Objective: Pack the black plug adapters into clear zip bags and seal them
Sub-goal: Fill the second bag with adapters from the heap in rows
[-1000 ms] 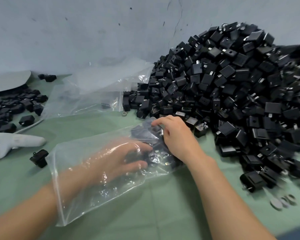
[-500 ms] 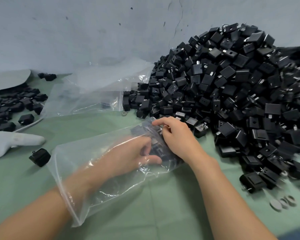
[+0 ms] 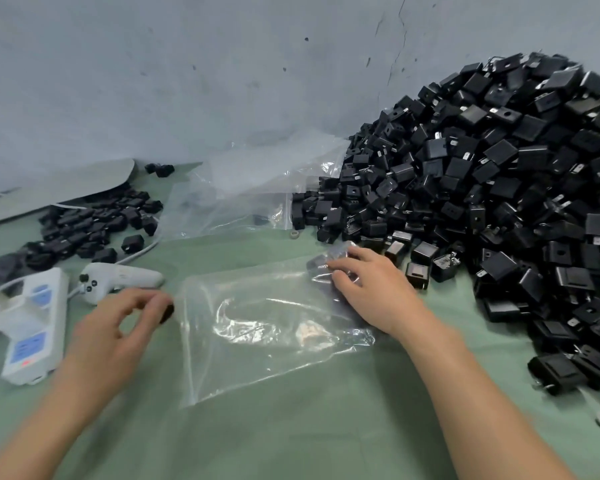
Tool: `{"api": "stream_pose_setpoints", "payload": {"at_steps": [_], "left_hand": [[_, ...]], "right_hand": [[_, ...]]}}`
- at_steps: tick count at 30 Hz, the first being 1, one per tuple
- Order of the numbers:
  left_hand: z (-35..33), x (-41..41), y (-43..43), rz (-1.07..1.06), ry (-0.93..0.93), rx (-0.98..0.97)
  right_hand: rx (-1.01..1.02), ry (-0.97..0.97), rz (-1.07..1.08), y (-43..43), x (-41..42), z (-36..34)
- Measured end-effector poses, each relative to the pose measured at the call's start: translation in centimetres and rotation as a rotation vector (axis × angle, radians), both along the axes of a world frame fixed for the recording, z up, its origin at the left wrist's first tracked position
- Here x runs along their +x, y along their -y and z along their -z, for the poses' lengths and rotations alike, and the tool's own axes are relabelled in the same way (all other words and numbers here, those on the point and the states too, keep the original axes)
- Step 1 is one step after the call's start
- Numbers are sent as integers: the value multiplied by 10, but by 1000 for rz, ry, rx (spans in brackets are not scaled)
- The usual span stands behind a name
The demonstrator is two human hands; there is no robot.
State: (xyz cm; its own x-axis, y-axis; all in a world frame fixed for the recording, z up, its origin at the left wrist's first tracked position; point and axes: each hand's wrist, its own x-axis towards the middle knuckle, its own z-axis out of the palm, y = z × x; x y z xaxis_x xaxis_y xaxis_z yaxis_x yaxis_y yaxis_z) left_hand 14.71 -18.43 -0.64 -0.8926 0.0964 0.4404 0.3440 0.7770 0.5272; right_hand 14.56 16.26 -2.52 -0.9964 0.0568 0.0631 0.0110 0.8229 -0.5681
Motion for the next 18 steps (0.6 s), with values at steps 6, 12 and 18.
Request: {"api": "stream_pose_setpoints", "payload": {"at_steps": [6, 12, 18], "left_hand": [[31, -21, 12, -244, 261, -144], [31, -23, 7, -222, 246, -77], [21, 0, 13, 46, 448, 105]], "right_hand": [[73, -67, 122, 25, 6, 4], [112, -120, 173, 27, 6, -1], [126, -194, 134, 34, -3, -5]]}}
